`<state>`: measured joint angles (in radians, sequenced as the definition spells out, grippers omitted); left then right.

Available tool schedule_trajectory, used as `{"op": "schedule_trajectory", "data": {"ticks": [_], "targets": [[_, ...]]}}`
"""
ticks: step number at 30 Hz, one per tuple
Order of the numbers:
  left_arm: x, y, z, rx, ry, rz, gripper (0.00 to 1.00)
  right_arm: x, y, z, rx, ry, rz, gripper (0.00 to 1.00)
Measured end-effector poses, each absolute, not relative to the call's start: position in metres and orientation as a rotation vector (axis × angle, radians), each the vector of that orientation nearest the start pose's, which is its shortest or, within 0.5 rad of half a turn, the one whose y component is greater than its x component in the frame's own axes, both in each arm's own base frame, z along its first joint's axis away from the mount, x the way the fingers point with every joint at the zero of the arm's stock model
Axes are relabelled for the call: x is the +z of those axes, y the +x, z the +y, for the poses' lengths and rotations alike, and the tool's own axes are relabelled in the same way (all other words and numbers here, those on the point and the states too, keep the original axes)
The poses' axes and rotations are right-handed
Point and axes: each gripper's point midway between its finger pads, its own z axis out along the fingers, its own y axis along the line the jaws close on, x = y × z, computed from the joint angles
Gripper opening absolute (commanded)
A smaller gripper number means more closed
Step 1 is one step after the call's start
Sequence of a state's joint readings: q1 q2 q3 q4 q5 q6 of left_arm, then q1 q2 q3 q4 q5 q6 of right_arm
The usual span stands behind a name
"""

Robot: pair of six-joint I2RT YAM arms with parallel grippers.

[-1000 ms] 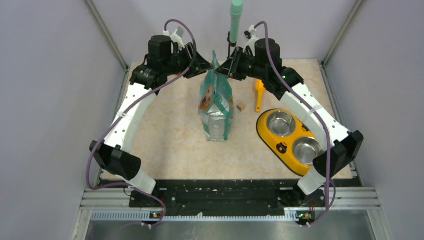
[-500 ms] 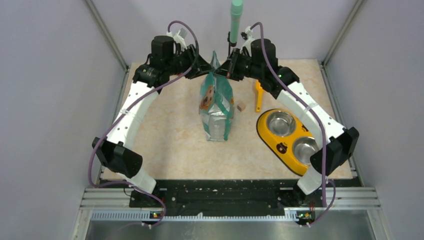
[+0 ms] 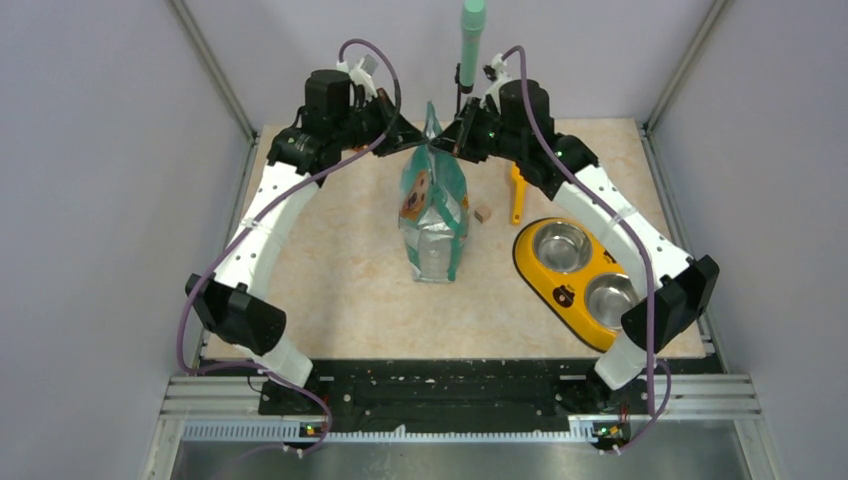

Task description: Serve the pet food

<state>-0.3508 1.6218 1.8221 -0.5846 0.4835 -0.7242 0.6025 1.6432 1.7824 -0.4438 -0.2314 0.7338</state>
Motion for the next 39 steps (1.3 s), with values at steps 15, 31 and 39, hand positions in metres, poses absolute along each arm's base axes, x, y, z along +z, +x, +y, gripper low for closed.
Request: {"op": "schedule_trajectory", "data": {"ticks": [15,31,39], "targets": [[0.372,0.392,-0.241,-1.036,-0.085,2.127,0.0,0.39,0.355,0.283,0.923,0.068,1.958,0.0],[0.376,0.39,-0.262,-1.236,-0.073,2.083,0.0,0.385,0.347,0.325,1.19,-0.063,1.977,0.47],[0.379,0.389,-0.265,-1.268,-0.076,2.07,0.0,0.369,0.352,0.326,1.301,-0.006,2.0,0.37]]}}
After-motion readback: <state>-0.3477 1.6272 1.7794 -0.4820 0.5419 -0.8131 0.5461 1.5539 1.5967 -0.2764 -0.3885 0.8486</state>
